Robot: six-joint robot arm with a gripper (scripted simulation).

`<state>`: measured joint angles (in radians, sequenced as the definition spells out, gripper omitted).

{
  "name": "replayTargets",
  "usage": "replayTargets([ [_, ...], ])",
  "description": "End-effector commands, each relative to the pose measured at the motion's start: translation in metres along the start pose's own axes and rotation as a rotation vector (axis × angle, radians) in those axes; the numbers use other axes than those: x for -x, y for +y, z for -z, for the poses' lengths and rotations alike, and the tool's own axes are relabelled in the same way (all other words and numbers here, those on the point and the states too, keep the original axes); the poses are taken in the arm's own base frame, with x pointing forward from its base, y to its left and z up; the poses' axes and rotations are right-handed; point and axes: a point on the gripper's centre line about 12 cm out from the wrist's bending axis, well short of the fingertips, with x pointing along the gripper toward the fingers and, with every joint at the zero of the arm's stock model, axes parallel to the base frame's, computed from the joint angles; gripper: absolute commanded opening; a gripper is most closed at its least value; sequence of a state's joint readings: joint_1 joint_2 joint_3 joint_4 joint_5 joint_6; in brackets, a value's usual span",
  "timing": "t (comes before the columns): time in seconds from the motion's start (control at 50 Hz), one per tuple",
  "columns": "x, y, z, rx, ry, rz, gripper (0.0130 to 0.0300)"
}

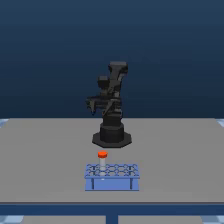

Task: Pick up the centrifuge tube on the rack

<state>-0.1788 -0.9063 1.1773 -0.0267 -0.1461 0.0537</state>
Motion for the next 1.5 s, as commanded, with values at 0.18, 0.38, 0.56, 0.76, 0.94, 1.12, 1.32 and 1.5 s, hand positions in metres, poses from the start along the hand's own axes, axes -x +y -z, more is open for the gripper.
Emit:
replayTargets([
  [0.18, -0.009, 0.001, 0.004, 0.002, 0.031, -0.013, 0.03],
  [0.38, -0.02, 0.003, 0.009, 0.012, 0.074, -0.03, 0.03],
  [0.56, -0.038, 0.006, 0.016, 0.025, 0.137, -0.055, 0.03],
  [0.76, -0.057, 0.009, 0.024, 0.041, 0.206, -0.084, 0.03],
  [0.94, -0.072, 0.011, 0.03, 0.052, 0.257, -0.103, 0.03],
  [1.12, -0.087, 0.014, 0.036, 0.064, 0.309, -0.125, 0.03],
  [1.32, -0.098, 0.015, 0.04, 0.071, 0.345, -0.14, 0.03],
  [1.5, -0.104, 0.017, 0.042, 0.076, 0.365, -0.148, 0.03],
])
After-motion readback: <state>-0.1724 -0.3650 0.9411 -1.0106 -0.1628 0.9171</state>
